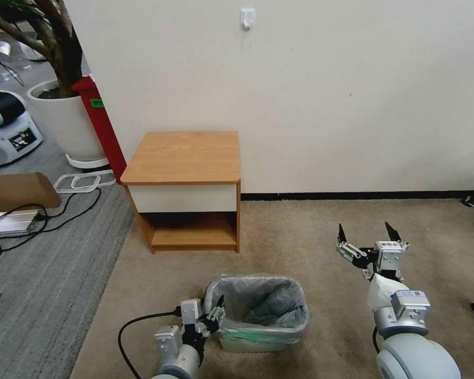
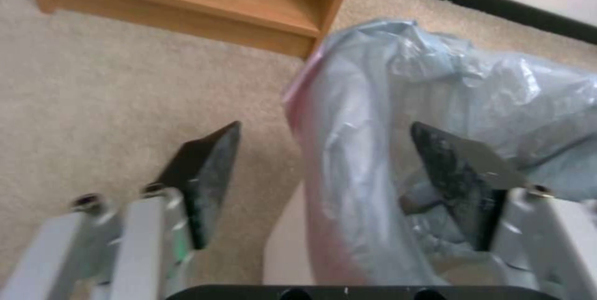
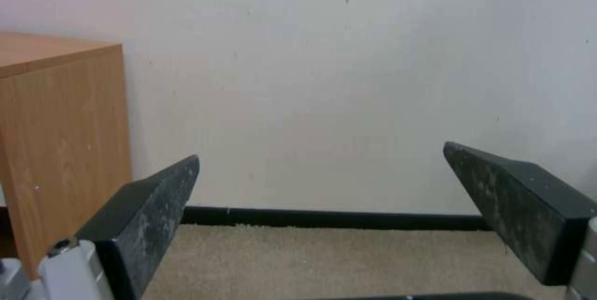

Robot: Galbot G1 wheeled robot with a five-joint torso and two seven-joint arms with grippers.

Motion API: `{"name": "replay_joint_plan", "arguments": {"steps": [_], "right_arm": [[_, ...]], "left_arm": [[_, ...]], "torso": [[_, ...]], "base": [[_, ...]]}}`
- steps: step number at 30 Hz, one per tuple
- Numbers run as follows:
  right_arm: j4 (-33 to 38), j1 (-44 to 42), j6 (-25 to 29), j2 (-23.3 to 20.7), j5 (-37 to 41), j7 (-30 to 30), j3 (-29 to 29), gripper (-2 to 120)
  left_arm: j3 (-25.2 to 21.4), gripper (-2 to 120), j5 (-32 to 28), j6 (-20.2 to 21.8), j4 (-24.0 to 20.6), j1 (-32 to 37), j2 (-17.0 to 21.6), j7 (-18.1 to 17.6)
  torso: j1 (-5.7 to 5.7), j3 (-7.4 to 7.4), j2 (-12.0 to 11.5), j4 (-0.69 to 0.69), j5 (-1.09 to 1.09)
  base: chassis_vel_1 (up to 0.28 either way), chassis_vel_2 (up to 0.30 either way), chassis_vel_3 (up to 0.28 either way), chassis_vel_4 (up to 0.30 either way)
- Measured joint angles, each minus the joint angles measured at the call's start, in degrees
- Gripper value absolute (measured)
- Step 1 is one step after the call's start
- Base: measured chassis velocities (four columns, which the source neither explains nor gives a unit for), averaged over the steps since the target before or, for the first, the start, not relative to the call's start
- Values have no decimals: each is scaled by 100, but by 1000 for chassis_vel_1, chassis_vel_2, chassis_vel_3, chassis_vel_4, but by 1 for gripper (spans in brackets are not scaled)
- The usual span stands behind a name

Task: Pick up the garbage bag from the table and place it over the trash can.

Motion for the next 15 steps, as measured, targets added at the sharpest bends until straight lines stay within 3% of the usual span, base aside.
{"name": "replay_joint_plan", "arguments": {"steps": [6, 8, 15], "right_arm": [[18, -52, 20, 18, 183, 3, 18, 100], [19, -85, 44, 27, 264, 2, 8, 100], [-58, -557, 439, 38, 465, -402, -20, 100]], "left_arm": [[-252, 97, 390, -151, -176, 314, 88, 61], [-372, 99, 586, -239, -258, 406, 119, 131], [-1036, 100, 1717, -1229, -610, 870, 426, 300]], "torso": [[0, 0, 0, 0, -1], [0, 0, -1, 1, -1], [0, 0, -1, 0, 0]], "base": [[0, 0, 0, 0], [0, 0, 0, 0], [0, 0, 0, 0]]}}
